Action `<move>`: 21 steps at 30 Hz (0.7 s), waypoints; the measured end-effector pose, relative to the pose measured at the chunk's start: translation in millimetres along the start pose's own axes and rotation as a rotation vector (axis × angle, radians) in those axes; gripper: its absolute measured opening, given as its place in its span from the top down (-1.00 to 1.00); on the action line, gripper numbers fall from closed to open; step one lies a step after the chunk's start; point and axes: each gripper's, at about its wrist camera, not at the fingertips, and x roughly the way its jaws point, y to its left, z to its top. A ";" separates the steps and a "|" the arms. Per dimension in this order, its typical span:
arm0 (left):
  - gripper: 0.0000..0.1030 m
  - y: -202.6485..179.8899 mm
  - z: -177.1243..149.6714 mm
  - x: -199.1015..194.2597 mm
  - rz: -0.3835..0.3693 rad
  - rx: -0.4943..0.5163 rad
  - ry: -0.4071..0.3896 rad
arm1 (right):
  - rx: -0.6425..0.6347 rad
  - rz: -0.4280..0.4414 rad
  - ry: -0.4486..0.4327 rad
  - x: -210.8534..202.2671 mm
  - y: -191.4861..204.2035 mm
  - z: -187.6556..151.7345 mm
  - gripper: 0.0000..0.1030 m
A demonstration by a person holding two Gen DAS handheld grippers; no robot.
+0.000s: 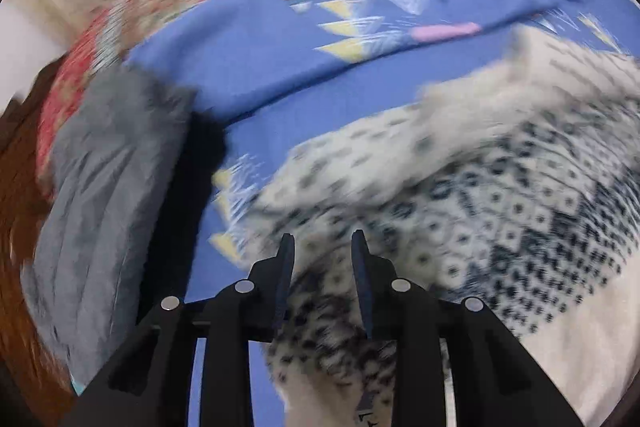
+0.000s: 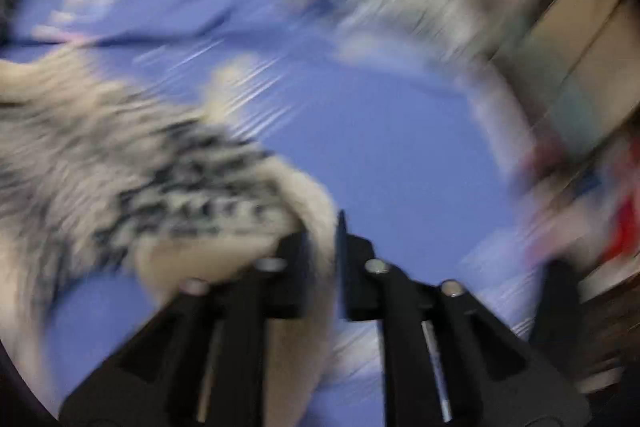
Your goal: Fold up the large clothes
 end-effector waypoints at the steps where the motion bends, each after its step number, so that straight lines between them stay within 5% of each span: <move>1: -0.01 6.4 -9.8 -6.5 -0.007 -0.064 -0.008 | -0.027 -0.050 0.001 4.9 -2.0 8.1 -0.30; 4: -0.01 24.8 -57.8 -31.8 -0.081 -0.225 -0.034 | 0.083 -0.012 0.007 -15.8 -6.9 7.0 -0.37; 7: -0.01 33.9 -126.0 -55.6 -0.161 -0.308 -0.013 | 0.242 0.299 -0.072 -83.8 9.9 -40.8 -0.45; 10: -0.03 25.5 -182.3 -71.8 -0.173 -0.285 -0.016 | 0.303 0.670 -0.066 -145.2 54.2 -123.3 -0.50; 11: -0.05 21.2 -198.1 -75.3 -0.171 -0.275 -0.018 | 0.302 0.704 -0.068 -155.9 63.6 -138.8 -0.50; 16: -0.11 -0.5 -256.5 -74.2 -0.216 -0.278 0.050 | 0.276 0.618 -0.037 -189.7 112.0 -229.4 -0.52; 18: -0.11 -10.1 -267.7 -73.8 -0.165 -0.254 0.043 | 0.234 0.573 0.036 -173.9 123.5 -246.4 0.82; 21: -0.11 5.5 -282.0 -80.9 -0.144 -0.302 0.024 | 0.249 0.415 0.024 -168.6 102.8 -255.5 0.87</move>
